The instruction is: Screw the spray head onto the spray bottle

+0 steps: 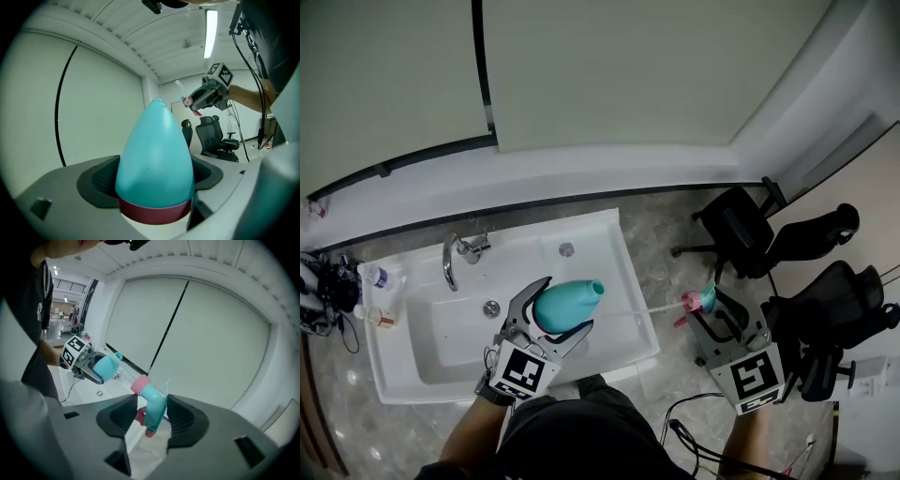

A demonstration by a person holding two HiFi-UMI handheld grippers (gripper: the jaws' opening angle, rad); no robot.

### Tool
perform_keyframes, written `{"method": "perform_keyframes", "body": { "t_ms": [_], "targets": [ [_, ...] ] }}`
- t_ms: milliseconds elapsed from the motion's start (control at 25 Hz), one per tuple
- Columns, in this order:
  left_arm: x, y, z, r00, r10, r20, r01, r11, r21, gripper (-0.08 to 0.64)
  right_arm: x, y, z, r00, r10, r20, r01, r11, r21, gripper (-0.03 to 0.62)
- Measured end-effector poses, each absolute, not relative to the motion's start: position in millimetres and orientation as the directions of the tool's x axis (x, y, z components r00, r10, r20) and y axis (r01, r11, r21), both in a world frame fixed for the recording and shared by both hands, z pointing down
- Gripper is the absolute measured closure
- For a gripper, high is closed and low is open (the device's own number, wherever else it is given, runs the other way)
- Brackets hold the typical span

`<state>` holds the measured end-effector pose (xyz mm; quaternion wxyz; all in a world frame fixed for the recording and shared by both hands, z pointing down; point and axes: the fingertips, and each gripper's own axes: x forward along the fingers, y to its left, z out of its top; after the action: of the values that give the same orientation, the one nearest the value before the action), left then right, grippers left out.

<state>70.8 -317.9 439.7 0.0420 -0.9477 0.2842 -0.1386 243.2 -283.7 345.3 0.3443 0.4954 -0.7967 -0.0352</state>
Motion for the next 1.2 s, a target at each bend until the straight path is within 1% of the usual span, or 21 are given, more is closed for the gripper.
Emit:
{"method": "perform_keyframes", "body": {
  "t_ms": [120, 240, 600, 800, 1000, 1200],
  "targets": [
    [65, -308, 436, 0.798, -0.554, 0.237, -0.527, -0.833, -0.169, 0.140, 254, -292, 322, -0.186, -0.850, 0.492, -0.746, 0.449, 0.492, 0.399],
    [60, -304, 434, 0.788, -0.566, 0.243, -0.535, -0.824, -0.185, 0.140, 255, -298, 303, -0.123, -0.870, 0.477, -0.673, 0.426, 0.605, 0.399],
    [54, -298, 438, 0.757, -0.578, 0.304, -0.520, -0.815, -0.256, 0.140, 217, -304, 293, -0.060, -0.886, 0.459, -0.433, 0.438, 0.788, 0.399],
    [54, -297, 444, 0.740, -0.581, 0.338, -0.510, -0.813, -0.281, 0.140, 193, -309, 298, -0.040, -0.895, 0.445, -0.289, 0.436, 0.852, 0.399],
    [63, -296, 447, 0.738, -0.573, 0.356, -0.501, -0.819, -0.281, 0.140, 151, -309, 325, -0.067, -0.877, 0.476, -0.135, 0.480, 0.867, 0.399],
    [67, -293, 447, 0.755, -0.558, 0.345, -0.499, -0.830, -0.250, 0.140, 127, -308, 342, -0.068, -0.869, 0.490, -0.065, 0.494, 0.867, 0.399]
  ]
}}
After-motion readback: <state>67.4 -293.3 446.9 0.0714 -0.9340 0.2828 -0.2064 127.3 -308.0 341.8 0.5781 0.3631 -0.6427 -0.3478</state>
